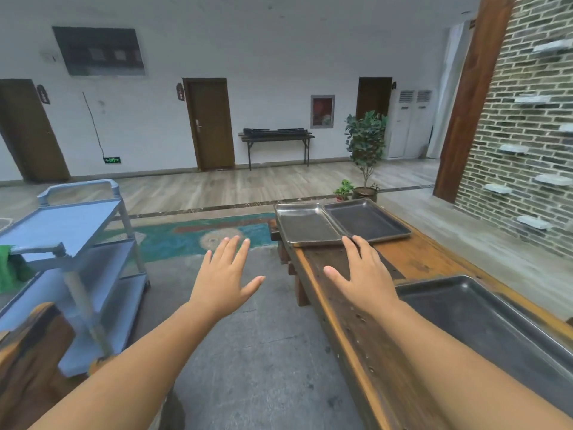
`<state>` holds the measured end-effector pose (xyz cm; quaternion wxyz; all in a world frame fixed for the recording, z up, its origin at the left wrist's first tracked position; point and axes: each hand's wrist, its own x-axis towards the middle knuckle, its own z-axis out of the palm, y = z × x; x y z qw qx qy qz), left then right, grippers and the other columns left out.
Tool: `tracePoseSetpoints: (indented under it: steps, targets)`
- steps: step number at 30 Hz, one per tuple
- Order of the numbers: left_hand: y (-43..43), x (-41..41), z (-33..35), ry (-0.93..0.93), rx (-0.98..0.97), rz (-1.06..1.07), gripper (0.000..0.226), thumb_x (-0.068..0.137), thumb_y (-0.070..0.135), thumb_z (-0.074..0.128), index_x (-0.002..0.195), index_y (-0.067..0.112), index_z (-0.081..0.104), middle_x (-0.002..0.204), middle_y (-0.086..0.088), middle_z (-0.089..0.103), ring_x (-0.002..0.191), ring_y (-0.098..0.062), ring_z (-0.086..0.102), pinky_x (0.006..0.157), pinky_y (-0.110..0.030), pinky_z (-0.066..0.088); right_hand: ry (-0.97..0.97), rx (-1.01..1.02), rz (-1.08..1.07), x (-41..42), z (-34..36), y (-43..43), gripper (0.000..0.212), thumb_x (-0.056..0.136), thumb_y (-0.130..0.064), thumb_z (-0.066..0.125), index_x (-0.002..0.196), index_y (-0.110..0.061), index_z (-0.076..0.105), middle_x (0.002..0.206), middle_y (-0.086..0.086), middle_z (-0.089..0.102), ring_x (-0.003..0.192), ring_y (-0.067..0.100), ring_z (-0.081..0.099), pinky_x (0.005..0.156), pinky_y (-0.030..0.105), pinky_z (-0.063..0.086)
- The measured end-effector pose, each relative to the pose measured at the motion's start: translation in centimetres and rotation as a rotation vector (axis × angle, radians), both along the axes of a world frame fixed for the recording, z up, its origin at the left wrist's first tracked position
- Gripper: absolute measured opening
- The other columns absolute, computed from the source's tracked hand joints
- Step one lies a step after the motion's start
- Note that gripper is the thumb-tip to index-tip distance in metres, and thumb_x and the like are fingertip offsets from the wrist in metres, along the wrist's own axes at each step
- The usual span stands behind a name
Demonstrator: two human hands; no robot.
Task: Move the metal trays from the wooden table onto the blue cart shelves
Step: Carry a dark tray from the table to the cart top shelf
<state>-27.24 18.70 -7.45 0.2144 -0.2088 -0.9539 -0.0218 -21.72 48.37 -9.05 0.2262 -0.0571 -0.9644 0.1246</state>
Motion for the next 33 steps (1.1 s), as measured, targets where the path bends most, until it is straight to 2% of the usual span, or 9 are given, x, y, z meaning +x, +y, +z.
tracePoseSetpoints:
  steps: [8, 12, 16, 22, 27, 33]
  targets:
    - [9.6, -7.7, -4.2, -0.11, -0.013, -0.217, 0.08, 0.091, 0.067, 0.033, 0.155, 0.021, 0.017, 0.162, -0.003, 0.02, 0.151, -0.022, 0.01, 0.121, -0.047, 0.019, -0.101, -0.068, -0.183, -1.8, -4.8, 7.5, 0.088, 0.083, -0.078, 0.027, 0.153, -0.024, 0.02, 0.159, 0.001, 0.021, 0.145, 0.023, 0.023, 0.113, 0.045, 0.034]
    - [14.7, -12.8, -6.1, -0.141, 0.006, -0.34, 0.079, 0.092, 0.066, 0.036, 0.154, 0.019, 0.021, 0.161, -0.003, 0.024, 0.15, -0.022, 0.013, 0.121, -0.044, 0.021, -0.145, -0.007, -0.284, -3.5, -6.6, 11.3, 0.086, 0.085, -0.077, 0.027, 0.152, -0.024, 0.022, 0.158, 0.001, 0.024, 0.145, 0.021, 0.022, 0.112, 0.042, 0.035]
    - [19.1, -18.6, -7.9, -0.17, -0.009, -0.438, 0.08, 0.091, 0.066, 0.037, 0.154, 0.018, 0.023, 0.159, -0.004, 0.027, 0.149, -0.022, 0.018, 0.118, -0.044, 0.026, -0.145, -0.051, -0.427, -5.5, -8.3, 13.9, 0.08, 0.085, -0.074, 0.032, 0.149, -0.025, 0.028, 0.155, -0.002, 0.031, 0.143, 0.019, 0.029, 0.109, 0.04, 0.038]
    - [25.5, -25.4, -9.6, -0.204, -0.041, -0.608, 0.079, 0.09, 0.064, 0.042, 0.15, 0.014, 0.032, 0.152, -0.005, 0.038, 0.144, -0.023, 0.029, 0.112, -0.044, 0.037, -0.176, -0.142, -0.63, -7.6, -10.7, 16.2, 0.082, 0.086, -0.075, 0.028, 0.151, -0.025, 0.026, 0.156, -0.002, 0.029, 0.143, 0.018, 0.026, 0.109, 0.04, 0.039]
    - [31.6, -28.2, -10.8, -0.214, -0.059, -0.758, 0.078, 0.089, 0.064, 0.043, 0.15, 0.017, 0.032, 0.153, -0.003, 0.038, 0.145, -0.021, 0.028, 0.113, -0.044, 0.036, -0.185, -0.194, -0.787, -6.3, -12.4, 17.9, 0.083, 0.085, -0.076, 0.024, 0.151, -0.025, 0.023, 0.156, -0.003, 0.026, 0.144, 0.018, 0.026, 0.106, 0.04, 0.042]
    - [39.5, -27.6, -12.7, -0.263, -0.125, -0.914, 0.078, 0.089, 0.064, 0.041, 0.151, 0.016, 0.031, 0.155, -0.003, 0.036, 0.146, -0.02, 0.026, 0.114, -0.042, 0.036, -0.216, -0.252, -0.956, -2.4, -14.4, 21.1, 0.085, 0.083, -0.08, 0.022, 0.15, -0.027, 0.023, 0.156, -0.005, 0.025, 0.143, 0.019, 0.026, 0.103, 0.039, 0.044]
